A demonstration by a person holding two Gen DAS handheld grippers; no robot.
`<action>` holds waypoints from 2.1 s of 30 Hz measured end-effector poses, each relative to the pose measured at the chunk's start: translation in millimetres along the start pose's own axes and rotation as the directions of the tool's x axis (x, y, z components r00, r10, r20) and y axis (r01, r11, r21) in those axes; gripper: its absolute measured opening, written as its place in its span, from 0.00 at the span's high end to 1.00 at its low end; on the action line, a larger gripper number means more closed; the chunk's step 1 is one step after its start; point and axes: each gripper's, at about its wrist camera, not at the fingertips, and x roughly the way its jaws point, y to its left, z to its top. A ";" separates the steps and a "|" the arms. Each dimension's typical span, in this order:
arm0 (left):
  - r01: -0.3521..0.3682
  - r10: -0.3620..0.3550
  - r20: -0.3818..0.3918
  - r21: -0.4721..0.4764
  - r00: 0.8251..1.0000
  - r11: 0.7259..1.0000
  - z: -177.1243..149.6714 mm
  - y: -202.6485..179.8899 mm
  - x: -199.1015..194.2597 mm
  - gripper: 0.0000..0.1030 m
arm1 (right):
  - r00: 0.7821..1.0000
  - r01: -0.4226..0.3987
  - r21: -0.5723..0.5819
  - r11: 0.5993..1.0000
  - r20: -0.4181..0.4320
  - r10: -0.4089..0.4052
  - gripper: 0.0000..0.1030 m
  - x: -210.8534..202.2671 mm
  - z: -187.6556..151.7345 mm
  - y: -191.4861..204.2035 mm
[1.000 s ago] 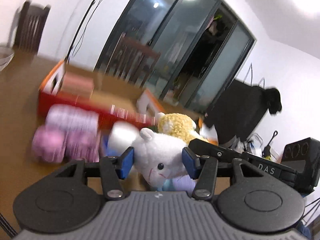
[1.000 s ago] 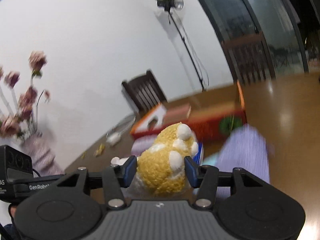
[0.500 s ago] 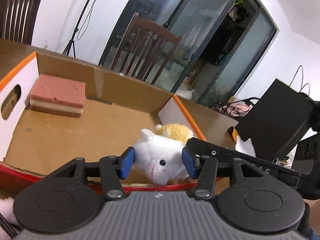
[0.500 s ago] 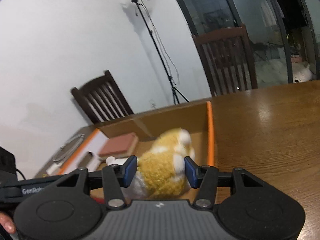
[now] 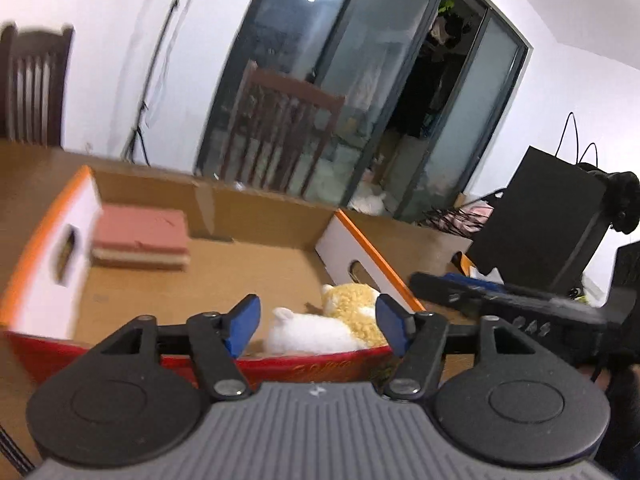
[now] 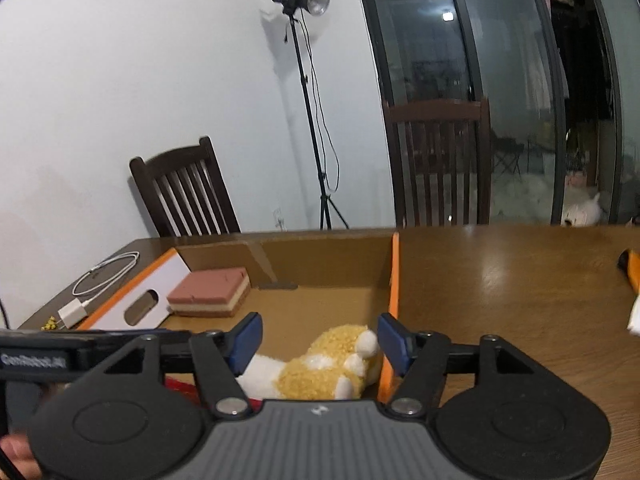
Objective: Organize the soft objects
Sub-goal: 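Carry the alpaca plush into the box and release it, then move both grippers back toward the lavender towel roll, then close both grippers on the lavender towel roll and lift it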
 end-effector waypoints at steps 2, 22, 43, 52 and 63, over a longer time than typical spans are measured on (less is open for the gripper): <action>-0.041 0.040 0.034 0.032 0.999 0.999 -4.4 -4.1 -25.1 0.31 | 1.000 0.006 -0.015 1.000 0.015 -0.006 0.33 -16.0 1.8 3.7; -0.350 0.288 0.328 0.149 0.900 0.925 -108.7 -54.7 -233.4 0.00 | 0.979 0.033 -0.141 0.989 0.203 -0.004 0.00 -197.6 -82.6 74.9; -0.332 0.307 0.176 0.141 0.935 0.932 -192.6 -40.6 -215.3 0.00 | 0.997 0.041 -0.131 0.990 0.070 -0.032 0.00 -215.0 -186.3 95.6; -0.318 0.301 0.167 0.091 0.939 0.944 -172.8 -15.7 -185.7 0.00 | 0.999 0.019 -0.103 0.994 0.045 -0.014 0.05 -176.0 -167.1 91.5; -0.225 0.230 0.114 -0.059 0.966 0.973 -74.0 60.8 -126.5 0.33 | 0.984 -0.179 -0.036 0.983 0.011 0.179 0.39 -76.2 -90.8 120.7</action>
